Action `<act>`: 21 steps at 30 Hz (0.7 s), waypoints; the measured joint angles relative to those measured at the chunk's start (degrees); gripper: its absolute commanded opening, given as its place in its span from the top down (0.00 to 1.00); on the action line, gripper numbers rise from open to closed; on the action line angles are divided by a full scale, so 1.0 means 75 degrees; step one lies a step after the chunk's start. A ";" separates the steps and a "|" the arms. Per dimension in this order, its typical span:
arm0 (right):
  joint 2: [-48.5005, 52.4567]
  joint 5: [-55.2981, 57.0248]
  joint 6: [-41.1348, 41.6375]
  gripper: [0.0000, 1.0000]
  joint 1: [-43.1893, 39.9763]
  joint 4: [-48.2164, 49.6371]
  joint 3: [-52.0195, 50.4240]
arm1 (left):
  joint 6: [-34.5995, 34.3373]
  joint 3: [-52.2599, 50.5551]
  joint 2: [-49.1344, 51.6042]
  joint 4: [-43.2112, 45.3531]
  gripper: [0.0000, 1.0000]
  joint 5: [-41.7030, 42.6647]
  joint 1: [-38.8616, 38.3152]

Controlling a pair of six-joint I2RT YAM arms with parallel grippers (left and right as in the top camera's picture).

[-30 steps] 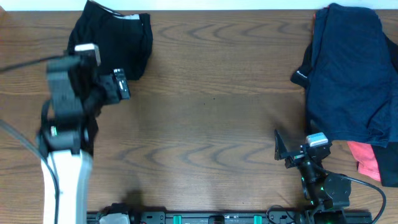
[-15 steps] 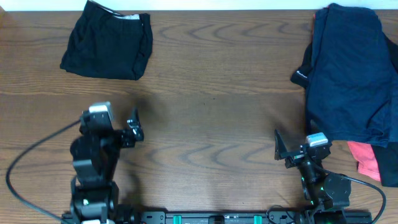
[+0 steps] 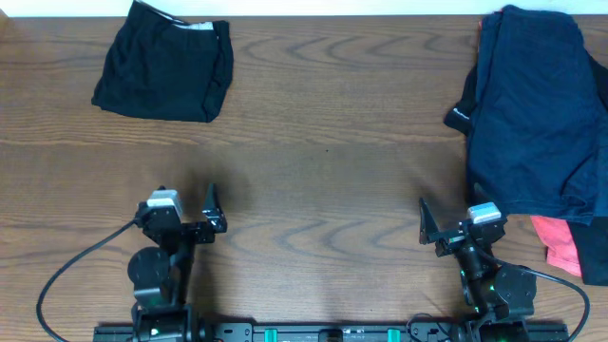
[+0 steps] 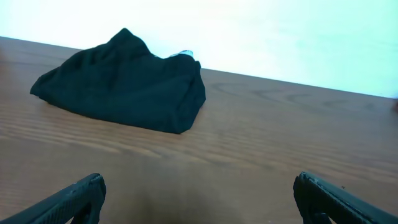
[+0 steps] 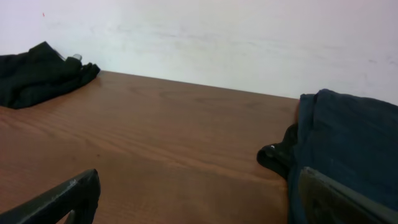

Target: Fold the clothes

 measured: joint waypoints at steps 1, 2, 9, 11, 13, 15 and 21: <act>0.0000 0.0000 0.0000 0.01 0.0000 0.0000 0.0000 | 0.0000 -0.0082 -0.0087 0.0023 0.02 -0.0003 0.0000; 0.0000 0.0000 0.0003 0.01 0.0000 0.0000 0.0000 | 0.0000 -0.0172 -0.0201 0.0035 0.02 0.0000 0.0000; 0.0003 0.0000 0.0000 0.01 0.0000 0.0000 0.0000 | 0.0000 -0.0326 -0.0979 -0.0466 0.02 0.0003 0.0000; 0.0000 0.0000 0.0000 0.01 0.0000 0.0000 0.0000 | 0.0000 -0.0326 -0.1227 -0.0685 0.02 0.0003 0.0000; 0.0000 0.0000 0.0000 0.01 0.0000 0.0000 0.0000 | 0.0000 -0.0326 -0.1445 -0.0901 0.02 -0.0012 0.0000; 0.0000 0.0000 0.0000 0.01 0.0000 0.0000 0.0000 | 0.0000 -0.0309 -0.1673 -0.0979 0.02 -0.0023 0.0000; 0.0000 0.0000 0.0003 0.01 0.0000 0.0000 0.0000 | 0.0000 -0.0283 -0.1903 -0.1043 0.02 -0.0047 0.0000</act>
